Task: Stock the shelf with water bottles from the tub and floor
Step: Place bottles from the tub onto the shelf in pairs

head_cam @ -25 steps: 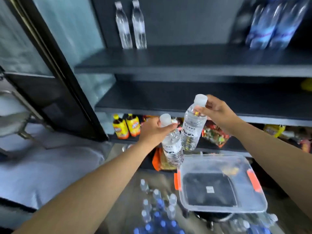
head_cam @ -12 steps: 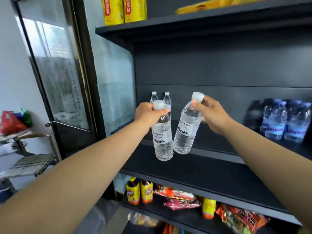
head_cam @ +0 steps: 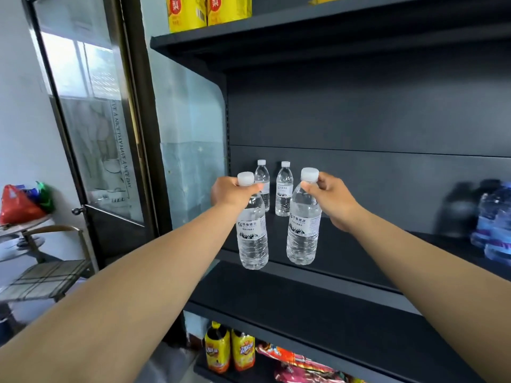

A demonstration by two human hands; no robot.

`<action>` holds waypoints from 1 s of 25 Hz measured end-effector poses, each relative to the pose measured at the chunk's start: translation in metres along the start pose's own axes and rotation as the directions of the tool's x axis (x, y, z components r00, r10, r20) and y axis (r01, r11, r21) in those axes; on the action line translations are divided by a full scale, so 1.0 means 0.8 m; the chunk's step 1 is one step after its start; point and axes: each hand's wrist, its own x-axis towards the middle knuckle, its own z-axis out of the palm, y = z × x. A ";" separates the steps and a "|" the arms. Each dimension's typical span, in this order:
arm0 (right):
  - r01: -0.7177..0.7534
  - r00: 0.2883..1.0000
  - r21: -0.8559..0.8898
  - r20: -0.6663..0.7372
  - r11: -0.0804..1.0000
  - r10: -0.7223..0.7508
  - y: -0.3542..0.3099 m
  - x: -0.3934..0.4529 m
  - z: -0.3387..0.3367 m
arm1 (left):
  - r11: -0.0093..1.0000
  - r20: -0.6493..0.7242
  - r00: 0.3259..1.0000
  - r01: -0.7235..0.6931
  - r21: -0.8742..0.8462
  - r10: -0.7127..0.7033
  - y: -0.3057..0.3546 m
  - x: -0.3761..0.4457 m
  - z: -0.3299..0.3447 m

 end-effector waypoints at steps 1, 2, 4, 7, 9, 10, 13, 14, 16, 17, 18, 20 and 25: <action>-0.007 1.000 -0.008 -0.012 1.000 0.007 0.014 0.015 0.011 | 1.000 0.005 1.000 0.009 0.011 -0.009 -0.012 0.022 0.003; -0.018 0.999 -0.004 -0.027 1.000 0.018 0.026 0.027 0.021 | 1.000 0.010 1.000 0.010 0.024 -0.010 -0.025 0.041 0.006; -0.060 0.997 0.007 -0.050 0.998 0.060 0.053 0.054 0.044 | 0.999 0.025 1.000 0.007 0.045 -0.008 -0.049 0.084 0.013; -0.129 0.986 0.073 -0.100 0.989 0.136 0.088 0.098 0.082 | 0.998 0.066 0.998 -0.016 0.053 0.013 -0.084 0.159 0.032; -0.125 0.977 0.098 -0.161 0.987 0.140 0.111 0.129 0.099 | 0.996 0.124 0.990 -0.073 0.046 0.067 -0.100 0.207 0.052; -0.116 0.976 0.091 -0.177 0.989 0.131 0.121 0.141 0.105 | 0.994 0.149 0.984 -0.102 0.042 0.095 -0.107 0.225 0.062; -0.113 0.985 0.006 -0.132 0.994 0.113 0.138 0.172 0.123 | 0.986 0.192 0.967 -0.166 -0.028 0.168 -0.124 0.260 0.090; -0.121 0.988 -0.027 -0.099 0.992 0.118 0.140 0.180 0.130 | 0.982 0.191 0.964 -0.177 -0.060 0.185 -0.129 0.265 0.097; -0.139 0.989 -0.046 -0.056 0.989 0.137 0.139 0.191 0.135 | 0.971 0.200 0.956 -0.187 -0.151 0.215 -0.138 0.265 0.102; -0.138 0.989 -0.010 -0.053 0.990 0.137 0.138 0.192 0.135 | 0.963 0.222 0.948 -0.184 -0.197 0.227 -0.144 0.262 0.100; -0.139 0.988 0.046 -0.059 0.989 0.141 0.140 0.188 0.134 | 0.956 0.261 0.935 -0.183 -0.229 0.242 -0.153 0.259 0.098; -0.131 0.988 0.097 -0.065 0.987 0.138 0.149 0.167 0.129 | 0.950 0.361 0.894 -0.179 -0.254 0.265 -0.174 0.249 0.091; -0.213 0.964 0.045 -0.150 0.976 0.218 0.225 0.105 0.160 | 0.980 0.474 0.861 -0.125 -0.156 0.185 -0.242 0.227 0.092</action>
